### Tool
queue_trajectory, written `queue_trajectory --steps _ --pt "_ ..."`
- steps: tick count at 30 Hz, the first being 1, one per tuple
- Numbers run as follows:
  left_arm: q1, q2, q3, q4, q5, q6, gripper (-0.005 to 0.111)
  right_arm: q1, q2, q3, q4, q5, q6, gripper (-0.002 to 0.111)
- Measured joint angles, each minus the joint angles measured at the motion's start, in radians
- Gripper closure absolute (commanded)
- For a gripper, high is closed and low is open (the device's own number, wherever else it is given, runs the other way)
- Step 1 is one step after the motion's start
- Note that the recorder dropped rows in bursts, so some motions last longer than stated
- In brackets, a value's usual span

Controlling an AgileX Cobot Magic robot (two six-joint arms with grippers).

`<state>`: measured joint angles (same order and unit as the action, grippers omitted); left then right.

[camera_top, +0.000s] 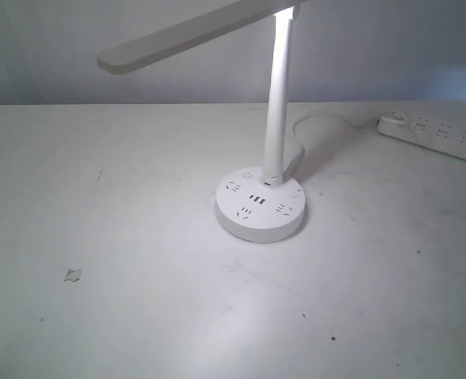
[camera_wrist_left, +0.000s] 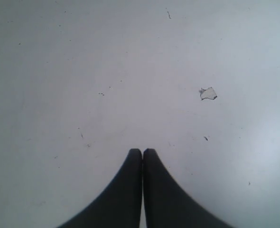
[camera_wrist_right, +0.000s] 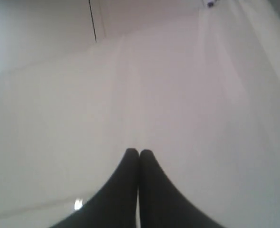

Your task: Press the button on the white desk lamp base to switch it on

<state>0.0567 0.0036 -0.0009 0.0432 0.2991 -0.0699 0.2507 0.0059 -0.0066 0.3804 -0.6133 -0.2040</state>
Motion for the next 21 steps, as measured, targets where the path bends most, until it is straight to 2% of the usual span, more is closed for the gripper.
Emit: queue_trajectory --steps 6,11,16,21 --pt "0.0 0.0 0.0 -0.002 0.0 0.0 0.107 0.0 0.004 0.0 0.01 0.409 0.057 0.108" --pt "0.0 0.0 0.0 -0.002 0.0 0.0 0.107 0.0 0.004 0.0 0.043 0.736 0.302 0.108" --pt "0.0 0.0 0.0 -0.002 0.0 0.0 0.107 0.0 0.004 0.0 0.054 0.948 0.442 0.108" --pt "0.0 0.0 0.0 -0.002 0.0 0.0 0.107 0.0 0.004 0.002 0.054 1.006 0.459 0.108"
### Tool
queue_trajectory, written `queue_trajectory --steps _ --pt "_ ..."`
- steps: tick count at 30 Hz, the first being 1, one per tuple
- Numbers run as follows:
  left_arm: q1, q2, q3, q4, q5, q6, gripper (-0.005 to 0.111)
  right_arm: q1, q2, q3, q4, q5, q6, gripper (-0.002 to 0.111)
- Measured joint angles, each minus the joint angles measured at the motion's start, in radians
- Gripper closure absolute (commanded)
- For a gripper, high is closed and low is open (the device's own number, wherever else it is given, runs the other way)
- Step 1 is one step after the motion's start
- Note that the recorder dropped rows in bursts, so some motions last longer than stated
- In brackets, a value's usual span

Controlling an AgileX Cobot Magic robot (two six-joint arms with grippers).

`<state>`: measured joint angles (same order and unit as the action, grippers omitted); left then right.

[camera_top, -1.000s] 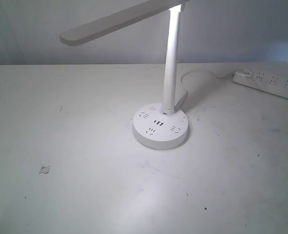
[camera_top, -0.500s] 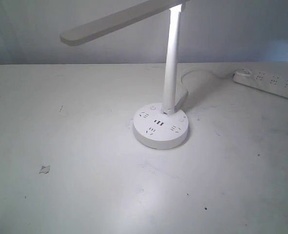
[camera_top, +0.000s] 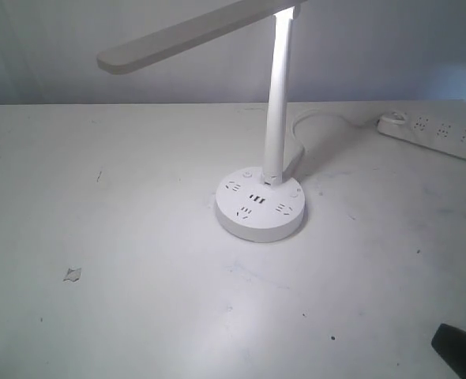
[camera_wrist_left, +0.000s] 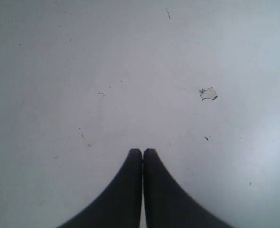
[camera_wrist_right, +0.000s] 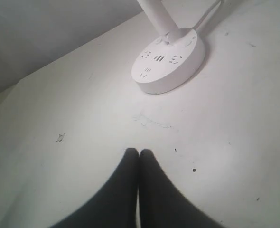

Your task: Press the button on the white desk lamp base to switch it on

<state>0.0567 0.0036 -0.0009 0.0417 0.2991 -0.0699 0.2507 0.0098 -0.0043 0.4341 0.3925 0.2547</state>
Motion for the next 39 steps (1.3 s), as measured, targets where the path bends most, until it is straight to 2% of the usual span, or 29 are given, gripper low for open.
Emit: queue_trajectory --steps 11,17,22,27,31,39 --pt "0.0 0.0 0.0 0.0 0.0 0.0 0.107 -0.011 -0.002 0.0 0.0 0.0 0.004 0.108" --pt "0.0 0.0 0.0 0.0 0.0 0.0 0.107 -0.126 -0.004 0.0 -0.013 0.0 -0.013 0.108" --pt "0.0 0.0 0.0 0.0 0.0 0.0 0.107 -0.254 -0.004 0.0 -0.053 -0.041 -0.132 0.108" --pt "0.0 0.0 0.0 0.0 0.0 0.0 0.107 -0.359 -0.004 0.0 -0.081 -0.073 -0.427 0.108" --pt "0.0 0.0 0.0 0.0 0.0 0.0 0.107 -0.373 -0.004 0.0 -0.085 -0.102 -0.539 0.108" --pt "0.0 0.0 0.0 0.0 0.0 0.0 0.107 -0.378 -0.004 0.0 -0.153 -0.104 -0.571 0.108"
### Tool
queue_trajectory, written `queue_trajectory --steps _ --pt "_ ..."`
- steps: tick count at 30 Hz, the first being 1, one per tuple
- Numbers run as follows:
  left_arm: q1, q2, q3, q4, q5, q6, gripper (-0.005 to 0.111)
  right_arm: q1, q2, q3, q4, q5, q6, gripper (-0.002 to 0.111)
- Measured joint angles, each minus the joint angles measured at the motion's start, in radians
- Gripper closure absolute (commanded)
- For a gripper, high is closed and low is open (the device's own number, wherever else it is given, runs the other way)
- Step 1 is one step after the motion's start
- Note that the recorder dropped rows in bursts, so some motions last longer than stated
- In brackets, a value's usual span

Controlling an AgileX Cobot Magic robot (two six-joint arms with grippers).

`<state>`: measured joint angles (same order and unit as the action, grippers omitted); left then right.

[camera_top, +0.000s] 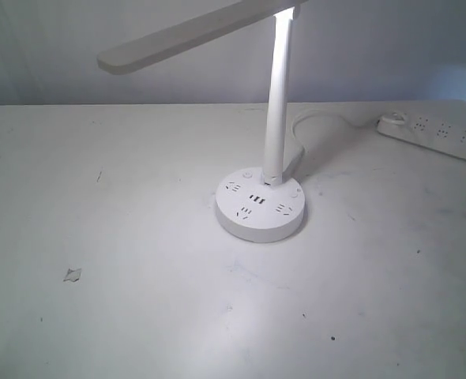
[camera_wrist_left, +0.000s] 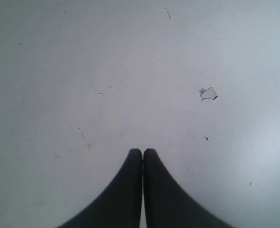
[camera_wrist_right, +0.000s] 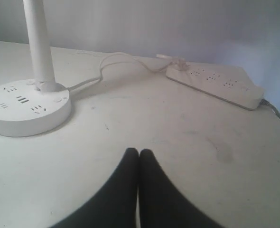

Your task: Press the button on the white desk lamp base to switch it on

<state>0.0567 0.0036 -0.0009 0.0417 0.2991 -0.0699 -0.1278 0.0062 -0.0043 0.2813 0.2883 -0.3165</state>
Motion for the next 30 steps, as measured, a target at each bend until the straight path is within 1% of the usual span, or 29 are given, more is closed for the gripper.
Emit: queue_trajectory --steps 8,12,16,30 --pt "0.0 0.0 0.0 0.0 0.0 0.0 0.107 -0.002 0.0 0.0 -0.015 0.004 0.0 0.108" --pt "0.0 0.0 0.0 0.0 0.0 0.0 0.107 -0.002 0.0 0.0 -0.06 0.061 -0.006 0.108" --pt "0.0 0.0 0.0 0.0 0.0 0.0 0.107 -0.002 0.0 0.001 -0.074 0.08 -0.008 0.108" --pt "0.0 0.0 0.0 0.0 0.0 0.0 0.107 -0.002 0.0 0.001 -0.029 0.08 -0.008 0.108"
